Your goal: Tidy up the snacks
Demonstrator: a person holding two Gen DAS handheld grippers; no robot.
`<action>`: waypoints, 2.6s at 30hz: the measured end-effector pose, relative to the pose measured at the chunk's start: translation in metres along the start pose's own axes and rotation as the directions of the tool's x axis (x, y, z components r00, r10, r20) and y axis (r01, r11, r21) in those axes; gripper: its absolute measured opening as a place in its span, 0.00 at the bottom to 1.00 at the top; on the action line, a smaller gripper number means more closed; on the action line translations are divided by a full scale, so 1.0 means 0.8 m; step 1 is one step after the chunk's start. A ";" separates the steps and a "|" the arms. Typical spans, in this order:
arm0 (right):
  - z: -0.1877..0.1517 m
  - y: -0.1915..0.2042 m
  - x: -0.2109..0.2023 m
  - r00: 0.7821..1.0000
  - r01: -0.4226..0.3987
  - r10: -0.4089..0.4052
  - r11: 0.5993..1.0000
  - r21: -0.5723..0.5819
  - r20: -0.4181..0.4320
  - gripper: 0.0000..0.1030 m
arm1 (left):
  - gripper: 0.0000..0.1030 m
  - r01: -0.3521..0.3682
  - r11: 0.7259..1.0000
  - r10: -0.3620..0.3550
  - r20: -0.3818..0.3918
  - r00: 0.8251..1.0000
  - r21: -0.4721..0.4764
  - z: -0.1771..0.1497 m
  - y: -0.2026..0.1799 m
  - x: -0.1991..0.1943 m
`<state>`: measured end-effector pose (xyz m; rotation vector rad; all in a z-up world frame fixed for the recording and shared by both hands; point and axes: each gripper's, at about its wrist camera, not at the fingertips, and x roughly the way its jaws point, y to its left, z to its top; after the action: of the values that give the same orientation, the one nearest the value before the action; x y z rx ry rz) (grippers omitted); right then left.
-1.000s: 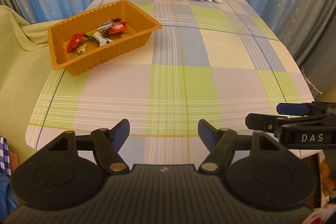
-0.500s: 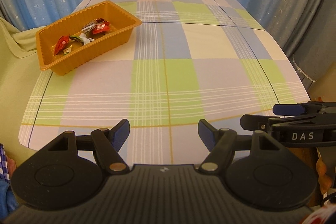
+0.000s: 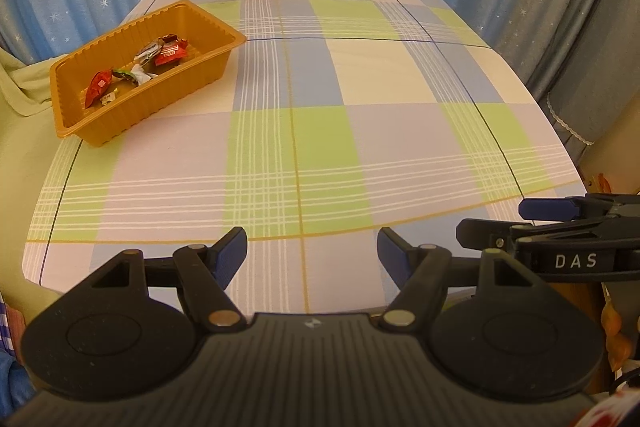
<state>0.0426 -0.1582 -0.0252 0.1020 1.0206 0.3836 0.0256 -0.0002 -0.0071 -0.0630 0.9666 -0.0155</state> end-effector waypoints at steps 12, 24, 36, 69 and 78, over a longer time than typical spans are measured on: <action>-0.001 -0.002 -0.002 1.000 0.001 -0.001 1.000 0.007 0.004 0.86 | 0.68 0.000 1.000 0.000 0.001 1.000 0.005 0.001 -0.004 0.000; 0.002 -0.004 -0.001 1.000 0.000 0.000 1.000 0.013 0.002 0.86 | 0.68 -0.002 1.000 0.002 0.000 1.000 0.006 0.001 -0.004 0.001; 0.006 -0.001 0.004 1.000 -0.002 0.002 1.000 0.015 0.001 0.86 | 0.68 -0.006 1.000 0.006 -0.003 1.000 0.005 0.008 0.002 0.004; 0.013 0.005 0.018 1.000 -0.010 0.010 1.000 0.012 -0.013 0.86 | 0.68 -0.021 1.000 0.020 -0.011 1.000 -0.013 0.017 0.013 0.013; 0.014 0.005 0.019 1.000 -0.010 0.010 1.000 0.012 -0.015 0.86 | 0.68 -0.020 1.000 0.020 -0.012 1.000 -0.014 0.019 0.012 0.015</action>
<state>0.0582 -0.1480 -0.0306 0.1154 1.0377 0.3877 0.0445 0.0095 -0.0091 -0.0658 0.9797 0.0095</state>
